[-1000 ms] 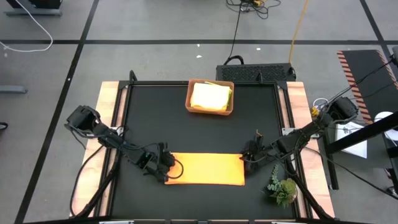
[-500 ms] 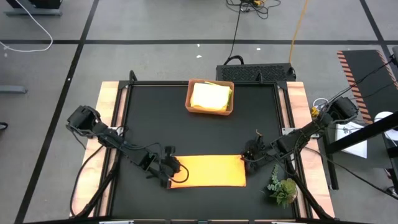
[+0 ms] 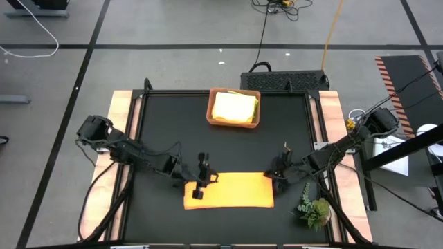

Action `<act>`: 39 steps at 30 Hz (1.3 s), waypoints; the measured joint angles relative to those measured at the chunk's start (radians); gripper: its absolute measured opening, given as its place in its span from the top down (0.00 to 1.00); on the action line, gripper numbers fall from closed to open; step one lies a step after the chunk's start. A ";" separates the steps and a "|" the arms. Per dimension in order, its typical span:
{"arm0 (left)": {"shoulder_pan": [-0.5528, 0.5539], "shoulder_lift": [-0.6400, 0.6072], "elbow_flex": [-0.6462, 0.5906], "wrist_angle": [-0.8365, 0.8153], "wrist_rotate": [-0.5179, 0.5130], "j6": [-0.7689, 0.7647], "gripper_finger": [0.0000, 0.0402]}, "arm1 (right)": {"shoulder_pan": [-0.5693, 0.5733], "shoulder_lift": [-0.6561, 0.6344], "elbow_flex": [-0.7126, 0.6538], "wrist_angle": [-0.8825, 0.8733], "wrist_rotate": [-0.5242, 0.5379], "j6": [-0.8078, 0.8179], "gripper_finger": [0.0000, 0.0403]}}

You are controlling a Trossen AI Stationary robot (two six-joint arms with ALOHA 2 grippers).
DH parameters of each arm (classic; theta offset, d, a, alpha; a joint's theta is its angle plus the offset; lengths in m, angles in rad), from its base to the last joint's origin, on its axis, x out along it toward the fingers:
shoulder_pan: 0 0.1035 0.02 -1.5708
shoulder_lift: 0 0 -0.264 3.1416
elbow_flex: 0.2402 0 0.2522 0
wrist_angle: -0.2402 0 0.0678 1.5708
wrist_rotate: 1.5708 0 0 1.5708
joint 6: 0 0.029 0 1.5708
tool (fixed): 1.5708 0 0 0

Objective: Fold microfiber towels
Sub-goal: Fold the orange microfiber towel

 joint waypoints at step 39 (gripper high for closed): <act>0.099 0.000 0.000 0.064 0.102 0.019 0.73 | -0.123 -0.112 0.000 -0.244 -0.247 0.097 0.62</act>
